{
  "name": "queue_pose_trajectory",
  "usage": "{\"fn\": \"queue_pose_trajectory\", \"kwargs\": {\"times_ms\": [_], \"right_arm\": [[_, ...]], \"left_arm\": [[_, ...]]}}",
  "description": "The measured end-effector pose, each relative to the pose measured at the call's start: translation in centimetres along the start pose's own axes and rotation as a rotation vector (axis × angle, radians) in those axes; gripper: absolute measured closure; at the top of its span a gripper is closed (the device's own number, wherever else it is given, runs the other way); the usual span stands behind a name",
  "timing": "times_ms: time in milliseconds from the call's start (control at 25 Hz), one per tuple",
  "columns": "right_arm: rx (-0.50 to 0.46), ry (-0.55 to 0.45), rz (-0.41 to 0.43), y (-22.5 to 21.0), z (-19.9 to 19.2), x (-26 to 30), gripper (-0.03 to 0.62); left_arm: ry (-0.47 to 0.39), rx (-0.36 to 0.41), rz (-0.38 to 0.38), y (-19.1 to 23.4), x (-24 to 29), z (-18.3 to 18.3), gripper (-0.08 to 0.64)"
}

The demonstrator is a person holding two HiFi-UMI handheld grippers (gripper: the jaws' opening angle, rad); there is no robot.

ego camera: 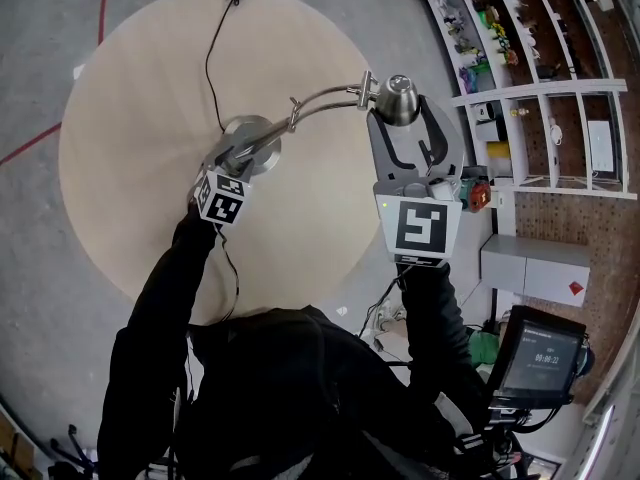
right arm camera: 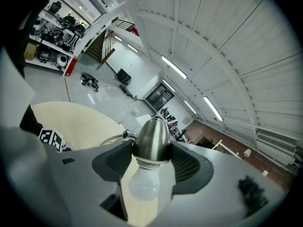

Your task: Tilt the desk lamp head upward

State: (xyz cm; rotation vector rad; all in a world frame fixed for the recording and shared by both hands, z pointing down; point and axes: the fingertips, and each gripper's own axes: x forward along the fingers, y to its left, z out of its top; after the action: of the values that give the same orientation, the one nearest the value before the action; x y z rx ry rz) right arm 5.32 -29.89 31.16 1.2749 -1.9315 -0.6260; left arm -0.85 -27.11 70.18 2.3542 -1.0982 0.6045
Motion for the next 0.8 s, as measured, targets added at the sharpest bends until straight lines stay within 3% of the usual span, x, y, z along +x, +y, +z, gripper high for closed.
{"fn": "queue_pose_trajectory", "kwargs": {"times_ms": [800], "right_arm": [[-0.087,-0.016,-0.005,0.7,1.9,0.4,0.318]], "left_arm": [[-0.004,0.004,0.000,-0.2,-0.2,-0.1,0.354]]}}
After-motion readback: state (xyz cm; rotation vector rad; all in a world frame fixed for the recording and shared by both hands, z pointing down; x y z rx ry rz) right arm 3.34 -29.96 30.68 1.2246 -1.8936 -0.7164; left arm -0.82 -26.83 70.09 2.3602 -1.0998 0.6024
